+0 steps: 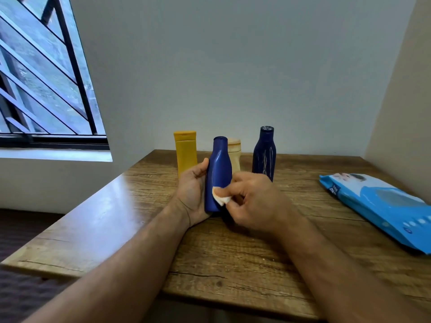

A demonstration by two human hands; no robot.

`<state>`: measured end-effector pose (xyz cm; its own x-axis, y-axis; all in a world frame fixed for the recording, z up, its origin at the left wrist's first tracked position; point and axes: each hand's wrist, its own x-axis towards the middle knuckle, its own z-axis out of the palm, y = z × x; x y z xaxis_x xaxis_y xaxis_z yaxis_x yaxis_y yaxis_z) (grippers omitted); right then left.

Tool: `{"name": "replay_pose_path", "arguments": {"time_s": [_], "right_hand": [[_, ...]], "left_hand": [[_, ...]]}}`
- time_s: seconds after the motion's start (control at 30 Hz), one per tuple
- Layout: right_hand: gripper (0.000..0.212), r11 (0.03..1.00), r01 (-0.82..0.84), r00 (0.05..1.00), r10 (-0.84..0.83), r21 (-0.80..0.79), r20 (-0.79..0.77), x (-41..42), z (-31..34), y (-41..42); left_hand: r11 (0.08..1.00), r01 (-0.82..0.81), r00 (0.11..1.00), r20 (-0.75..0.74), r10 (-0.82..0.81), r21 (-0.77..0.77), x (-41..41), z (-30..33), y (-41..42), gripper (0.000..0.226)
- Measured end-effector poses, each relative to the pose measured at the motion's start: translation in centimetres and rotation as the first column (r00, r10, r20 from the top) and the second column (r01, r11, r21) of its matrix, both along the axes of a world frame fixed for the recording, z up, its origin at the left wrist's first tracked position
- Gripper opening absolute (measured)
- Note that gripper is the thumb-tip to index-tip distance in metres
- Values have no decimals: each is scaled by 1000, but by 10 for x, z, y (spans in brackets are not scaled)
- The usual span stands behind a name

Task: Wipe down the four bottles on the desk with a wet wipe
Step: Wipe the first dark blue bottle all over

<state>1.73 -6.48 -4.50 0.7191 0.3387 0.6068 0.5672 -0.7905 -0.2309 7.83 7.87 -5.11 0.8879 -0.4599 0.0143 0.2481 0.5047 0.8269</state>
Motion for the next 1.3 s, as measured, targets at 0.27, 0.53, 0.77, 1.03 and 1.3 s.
{"name": "replay_pose_path", "arguments": {"time_s": [0.27,0.53,0.77,1.03,1.3], "right_hand": [[24,934,129,975,-181,333,132,9,4,4],[29,1000,-10,1000,10,-6,5,-6,3,-2],[29,985,98,992,-108,142,59,3,1,6],[29,1000,-2,998,1,-12,-59,-1,3,5],[28,987,-13,997,25,160,-70,1,2,1]], "left_hand": [[998,42,998,48,-44,46,-10,0,-3,45],[1000,-1,1000,27,1,7,-12,2,-3,49],[999,-10,998,67,7,38,-13,0,-5,50],[998,-58,998,10,58,19,-13,3,-5,53],[997,-79,997,6,79,-5,-8,1,-3,56]]}}
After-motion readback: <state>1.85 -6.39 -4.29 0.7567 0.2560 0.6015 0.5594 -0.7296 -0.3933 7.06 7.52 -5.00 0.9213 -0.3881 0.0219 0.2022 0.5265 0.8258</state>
